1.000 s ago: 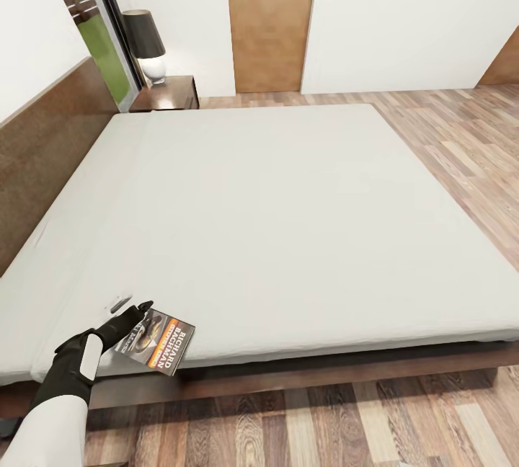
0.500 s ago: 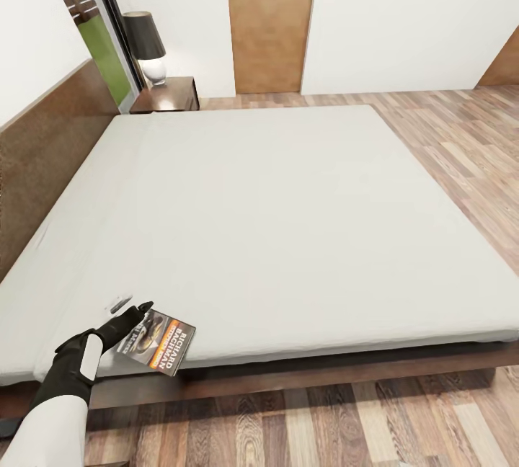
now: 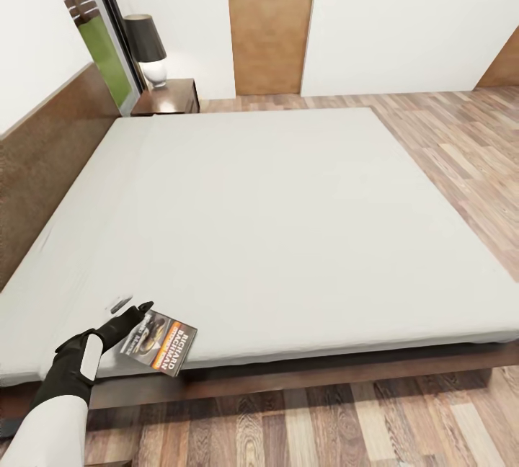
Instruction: In the bedroom, move the book from the bed onto either nightstand, and place the two sandals side by side next to the bed.
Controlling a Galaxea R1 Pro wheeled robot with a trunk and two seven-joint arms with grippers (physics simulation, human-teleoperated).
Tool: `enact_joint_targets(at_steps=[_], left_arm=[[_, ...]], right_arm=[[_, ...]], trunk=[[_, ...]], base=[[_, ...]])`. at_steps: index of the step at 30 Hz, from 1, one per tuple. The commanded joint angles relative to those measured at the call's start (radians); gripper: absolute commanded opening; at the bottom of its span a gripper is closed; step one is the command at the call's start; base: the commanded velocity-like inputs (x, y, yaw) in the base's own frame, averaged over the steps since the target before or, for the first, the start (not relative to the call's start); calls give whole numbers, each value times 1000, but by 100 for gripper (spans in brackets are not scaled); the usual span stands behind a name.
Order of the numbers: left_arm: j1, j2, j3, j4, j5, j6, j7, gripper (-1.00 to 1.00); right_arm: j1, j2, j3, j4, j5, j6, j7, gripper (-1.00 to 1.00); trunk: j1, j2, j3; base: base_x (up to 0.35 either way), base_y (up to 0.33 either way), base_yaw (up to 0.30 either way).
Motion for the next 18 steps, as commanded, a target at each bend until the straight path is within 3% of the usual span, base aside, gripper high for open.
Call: enact_joint_targets(at_steps=[1,13,18], left_arm=[[-1,0,3,-1,10,9,-1,100],[-1,-4,3,-1,14,16,-6,100],[-1,-6,6,-1,66,17,-8,100]], right_arm=[[-1,0,-7,4,-3,6,3,100],[-2,0,-7,4,-4,5,3,100],[-2,0,-7,4,-6,4,3,100]], trunk=[[-4,7,3],[-50,91,40],[-69,126,56]], base=[[0,0,0],[0,0,0],[0,0,0]])
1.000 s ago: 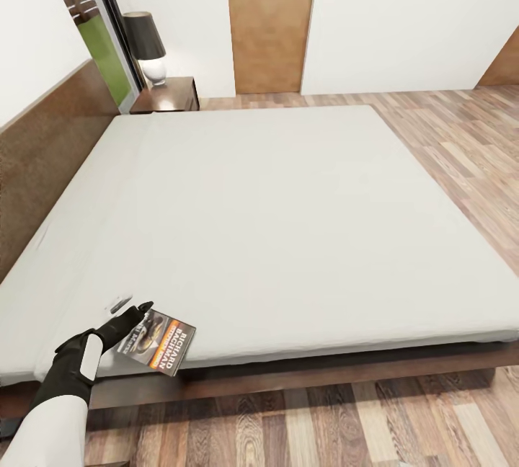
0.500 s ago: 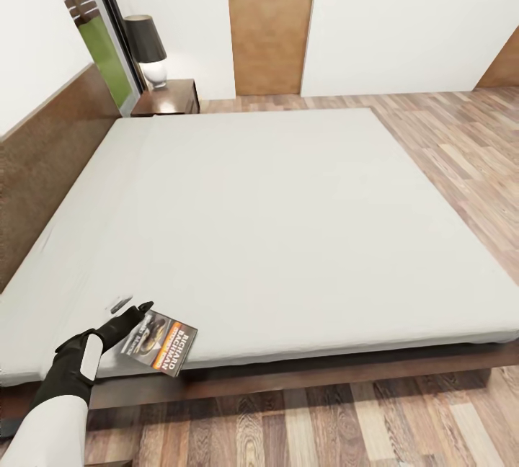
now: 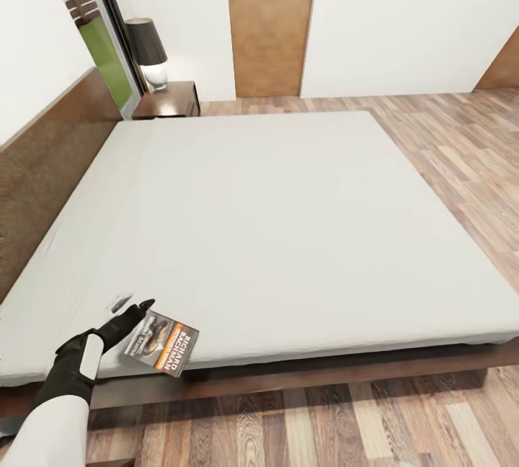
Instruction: In the bedroom, move the book from the bed onto either nightstand, and place the two sandals side by side next to the bed.
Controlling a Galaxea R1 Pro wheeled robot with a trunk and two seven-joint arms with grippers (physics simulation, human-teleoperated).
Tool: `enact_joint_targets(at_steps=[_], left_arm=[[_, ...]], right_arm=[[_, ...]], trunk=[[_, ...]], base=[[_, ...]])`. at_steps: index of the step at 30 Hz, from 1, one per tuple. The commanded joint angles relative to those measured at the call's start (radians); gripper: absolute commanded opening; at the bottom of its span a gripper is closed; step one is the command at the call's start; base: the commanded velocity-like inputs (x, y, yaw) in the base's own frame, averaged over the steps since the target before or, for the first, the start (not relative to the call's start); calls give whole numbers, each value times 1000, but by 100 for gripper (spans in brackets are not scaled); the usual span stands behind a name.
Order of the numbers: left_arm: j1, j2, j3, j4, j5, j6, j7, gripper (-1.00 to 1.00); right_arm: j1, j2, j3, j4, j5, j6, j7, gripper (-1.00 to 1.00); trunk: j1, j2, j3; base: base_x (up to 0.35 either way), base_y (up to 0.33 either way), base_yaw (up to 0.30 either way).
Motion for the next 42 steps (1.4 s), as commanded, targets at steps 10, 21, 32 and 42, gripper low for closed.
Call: enact_joint_targets(at_steps=[10,21,32,42], left_arm=[[1,2,1,-1,64,9,-15,100],[1,3,0,-1,65,10,-15,100],[1,3,-1,-1,66,10,-17,100],[1,1,-1,-1,66,10,-17,100]], right_arm=[[-1,-1,-7,4,-4,5,2,100],[-1,-1,-7,4,-5,5,2,100],[-1,-1,-7,4,-5,5,2,100],[-2,-1,-7,4,-5,5,2,100]], trunk=[[-38,70,31],[-81,147,65],[-123,224,100],[-161,294,131]], base=[[0,0,0],[0,0,0],[0,0,0],[0,0,0]])
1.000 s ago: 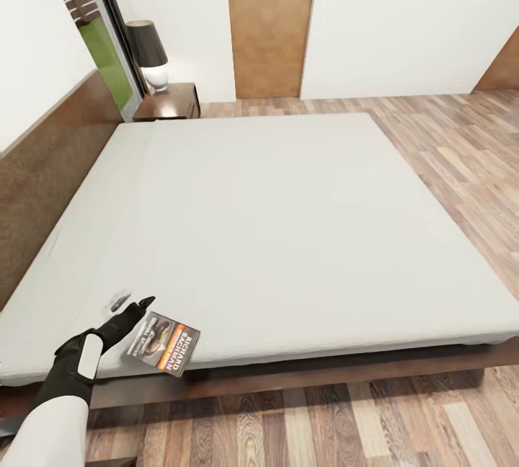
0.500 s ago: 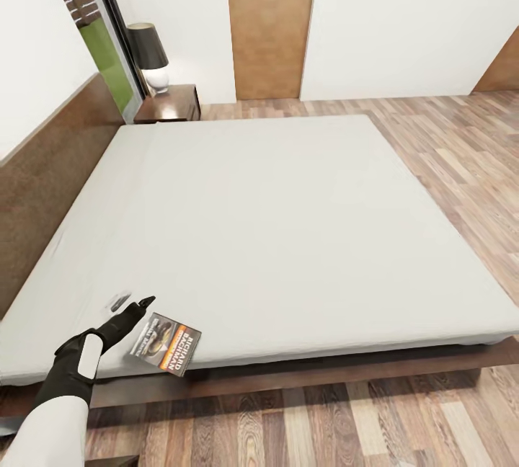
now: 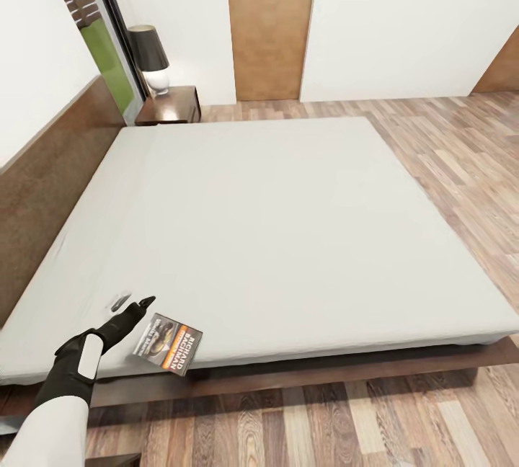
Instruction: In the bedroom, move the book from the bed onto either nightstand, and place the two sandals side by side next to the bed.
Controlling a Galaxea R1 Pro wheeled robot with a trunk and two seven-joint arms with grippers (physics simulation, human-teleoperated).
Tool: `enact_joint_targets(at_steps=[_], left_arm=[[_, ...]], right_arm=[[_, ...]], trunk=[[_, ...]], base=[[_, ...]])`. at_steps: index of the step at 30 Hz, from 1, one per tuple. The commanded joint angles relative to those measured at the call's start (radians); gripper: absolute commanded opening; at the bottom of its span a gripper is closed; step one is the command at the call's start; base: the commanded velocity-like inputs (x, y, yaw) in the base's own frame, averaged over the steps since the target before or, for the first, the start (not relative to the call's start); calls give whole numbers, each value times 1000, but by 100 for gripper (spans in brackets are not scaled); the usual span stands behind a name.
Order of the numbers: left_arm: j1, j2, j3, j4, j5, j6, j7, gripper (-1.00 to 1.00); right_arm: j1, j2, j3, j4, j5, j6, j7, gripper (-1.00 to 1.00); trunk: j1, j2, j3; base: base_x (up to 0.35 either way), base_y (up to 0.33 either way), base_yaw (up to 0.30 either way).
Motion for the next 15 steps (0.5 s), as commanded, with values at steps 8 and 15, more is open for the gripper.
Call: enact_joint_targets(at_steps=[8,15], left_arm=[[0,0,4,-1,4,77,-113,100],[1,7,4,-5,1,162,-205,100]], right_arm=[[-1,-1,-7,4,-3,5,4,100],[-1,-1,-7,4,-3,5,4,100]], trunk=[[-23,42,18],[-23,42,18]], base=[[0,0,0],[0,0,0]])
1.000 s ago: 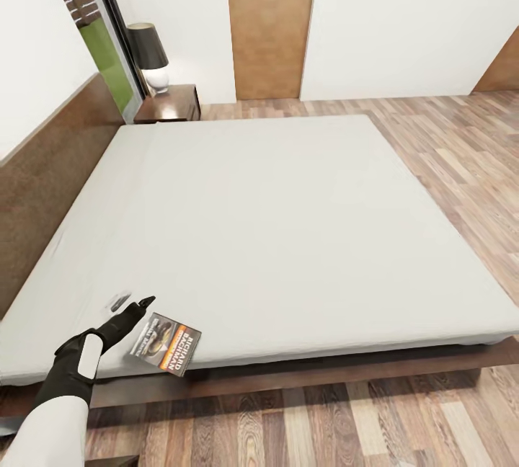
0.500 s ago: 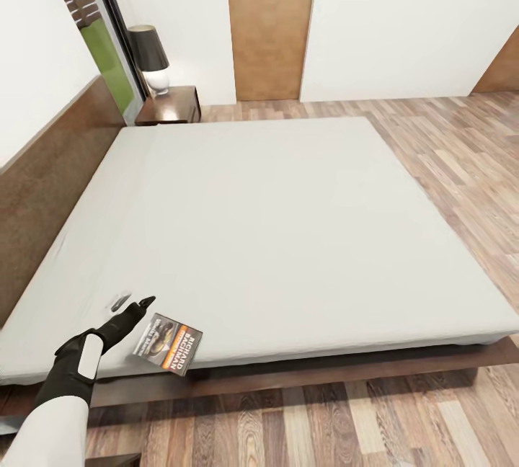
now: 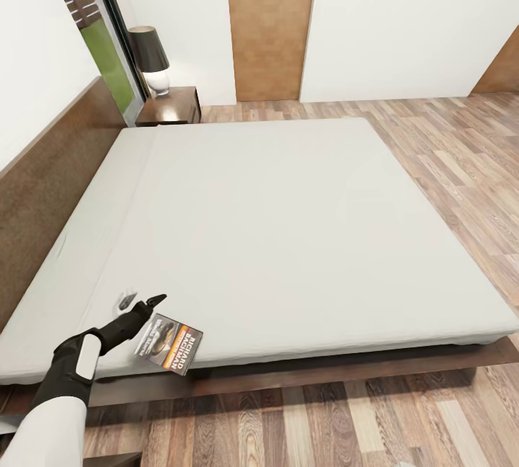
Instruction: In the bedroom, move the book from the bed onto either nightstand, and place the two sandals side by side next to the bed.
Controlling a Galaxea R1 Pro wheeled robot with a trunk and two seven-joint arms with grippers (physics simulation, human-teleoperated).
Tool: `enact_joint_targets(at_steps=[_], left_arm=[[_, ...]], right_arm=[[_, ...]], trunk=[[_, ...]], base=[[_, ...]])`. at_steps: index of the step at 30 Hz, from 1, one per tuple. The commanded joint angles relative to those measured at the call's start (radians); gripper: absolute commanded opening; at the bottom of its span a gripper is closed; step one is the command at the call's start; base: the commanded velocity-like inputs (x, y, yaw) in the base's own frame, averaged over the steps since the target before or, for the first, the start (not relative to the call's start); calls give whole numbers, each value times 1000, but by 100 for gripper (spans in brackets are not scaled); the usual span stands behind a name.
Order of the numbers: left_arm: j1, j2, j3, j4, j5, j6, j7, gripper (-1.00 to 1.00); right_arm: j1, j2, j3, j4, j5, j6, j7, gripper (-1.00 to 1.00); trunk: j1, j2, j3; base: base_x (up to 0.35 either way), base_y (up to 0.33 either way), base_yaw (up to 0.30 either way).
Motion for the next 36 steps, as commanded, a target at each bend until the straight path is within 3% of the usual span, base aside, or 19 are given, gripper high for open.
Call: enact_joint_targets(at_steps=[1,5,8,9,10,11,14,16,17,24,29,33,36], left_arm=[[-1,1,2,0,3,9,-6,100],[0,1,-2,-1,4,14,-31,100],[0,1,-21,-2,3,19,-110,100],[2,2,-43,-2,1,32,-175,100],[2,2,-51,-2,0,38,-196,100],[2,2,-82,-2,-6,57,-245,100],[3,1,-153,-1,-12,73,-292,100],[5,-2,-226,2,-13,79,-320,100],[7,-5,-288,3,-14,83,-333,100],[39,-15,-484,37,-15,81,-345,100],[97,-25,-553,47,-17,77,-336,100],[147,-26,-560,86,-21,64,-334,100],[185,-25,-569,129,-47,-1,-334,100]], right_arm=[[-2,0,-7,4,-3,5,4,100],[-1,-1,-7,4,-3,5,4,100],[-1,-1,-7,4,-3,5,4,100],[-1,0,-7,4,-3,5,4,100],[-1,0,-7,4,-3,5,4,100],[-2,0,-7,4,-3,5,4,100],[-2,0,-7,4,-3,5,3,100],[-2,0,-7,4,-3,5,2,100],[-1,-1,-7,4,-3,5,2,100],[-2,0,-7,3,-3,5,1,100],[-2,-1,-7,2,-3,5,1,100],[-2,0,-7,2,-3,5,2,100],[-1,-1,-7,2,-3,5,2,100]], trunk=[[0,-1,-1],[0,-1,-1],[0,-1,-1],[0,-1,-1],[0,-1,-1],[0,-1,-1],[0,-1,-1],[0,-1,-1],[0,-1,-1],[0,-1,-1],[0,-1,-1],[0,-1,-1],[0,-1,-1]], base=[[0,0,0],[0,0,0],[0,0,0],[0,0,0],[0,0,0],[0,0,0],[0,0,0],[0,0,0],[0,0,0],[0,0,0],[0,0,0],[0,0,0],[0,0,0]])
